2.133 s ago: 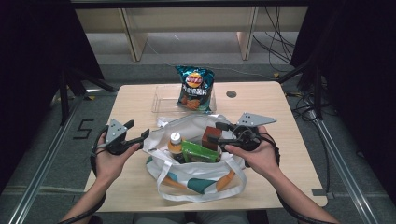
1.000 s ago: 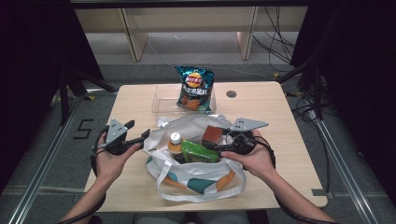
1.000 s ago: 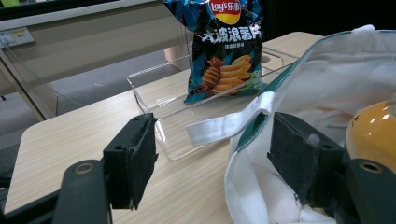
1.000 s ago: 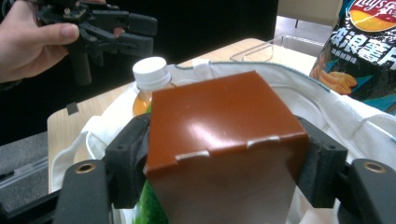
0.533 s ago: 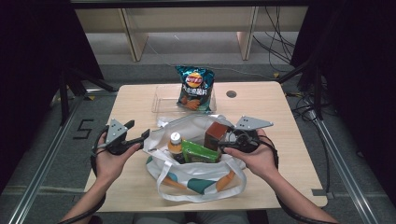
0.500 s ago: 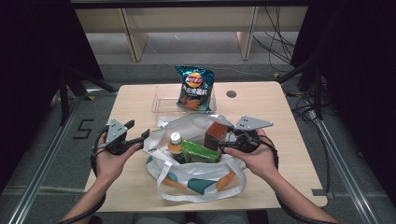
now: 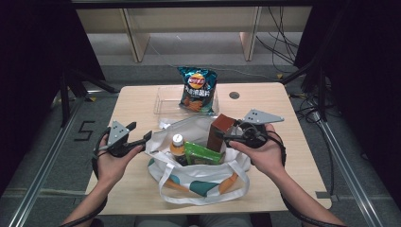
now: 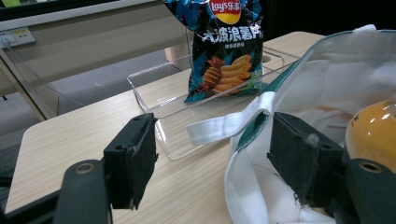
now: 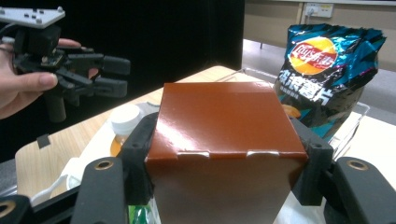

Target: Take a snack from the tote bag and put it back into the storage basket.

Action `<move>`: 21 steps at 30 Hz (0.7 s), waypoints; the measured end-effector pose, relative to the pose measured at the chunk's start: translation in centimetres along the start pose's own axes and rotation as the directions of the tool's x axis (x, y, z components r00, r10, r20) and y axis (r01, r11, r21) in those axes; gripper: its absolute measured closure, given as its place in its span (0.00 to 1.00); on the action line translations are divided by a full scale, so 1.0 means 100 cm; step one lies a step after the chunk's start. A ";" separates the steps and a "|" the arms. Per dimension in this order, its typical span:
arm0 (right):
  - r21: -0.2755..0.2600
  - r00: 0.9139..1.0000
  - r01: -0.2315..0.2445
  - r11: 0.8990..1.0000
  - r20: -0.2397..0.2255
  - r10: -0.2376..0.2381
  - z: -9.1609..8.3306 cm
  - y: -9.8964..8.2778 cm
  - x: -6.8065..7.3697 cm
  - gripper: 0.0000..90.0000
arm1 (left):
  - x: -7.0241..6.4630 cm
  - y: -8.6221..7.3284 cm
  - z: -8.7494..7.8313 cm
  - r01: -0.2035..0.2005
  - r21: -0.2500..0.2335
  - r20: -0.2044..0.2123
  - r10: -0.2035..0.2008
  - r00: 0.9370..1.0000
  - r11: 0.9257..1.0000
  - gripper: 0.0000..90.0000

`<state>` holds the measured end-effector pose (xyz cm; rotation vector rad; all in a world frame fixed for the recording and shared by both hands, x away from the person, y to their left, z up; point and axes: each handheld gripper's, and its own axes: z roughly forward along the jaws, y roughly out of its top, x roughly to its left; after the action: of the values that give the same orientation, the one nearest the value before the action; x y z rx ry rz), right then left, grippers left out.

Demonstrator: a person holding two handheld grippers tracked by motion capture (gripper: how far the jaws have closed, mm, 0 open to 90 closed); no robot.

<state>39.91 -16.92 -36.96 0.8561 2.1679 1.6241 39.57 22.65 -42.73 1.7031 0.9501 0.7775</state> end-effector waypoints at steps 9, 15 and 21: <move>-0.033 1.000 -0.014 0.999 0.009 0.014 0.000 0.013 -0.004 0.43 | 0.000 0.000 0.000 -0.005 0.006 -0.002 0.005 1.000 1.000 0.35; -0.045 1.000 -0.008 0.999 0.022 0.009 0.000 0.020 -0.005 0.43 | 0.001 0.000 0.000 -0.006 0.005 -0.004 0.006 1.000 1.000 0.35; -0.048 0.999 -0.032 0.998 0.028 0.033 0.001 0.025 -0.007 0.43 | 0.000 0.000 0.000 -0.005 0.005 -0.004 0.005 1.000 1.000 0.35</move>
<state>41.18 -16.85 -34.69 0.8998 2.0984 1.6616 39.59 22.68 -42.71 1.7095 0.9510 0.7825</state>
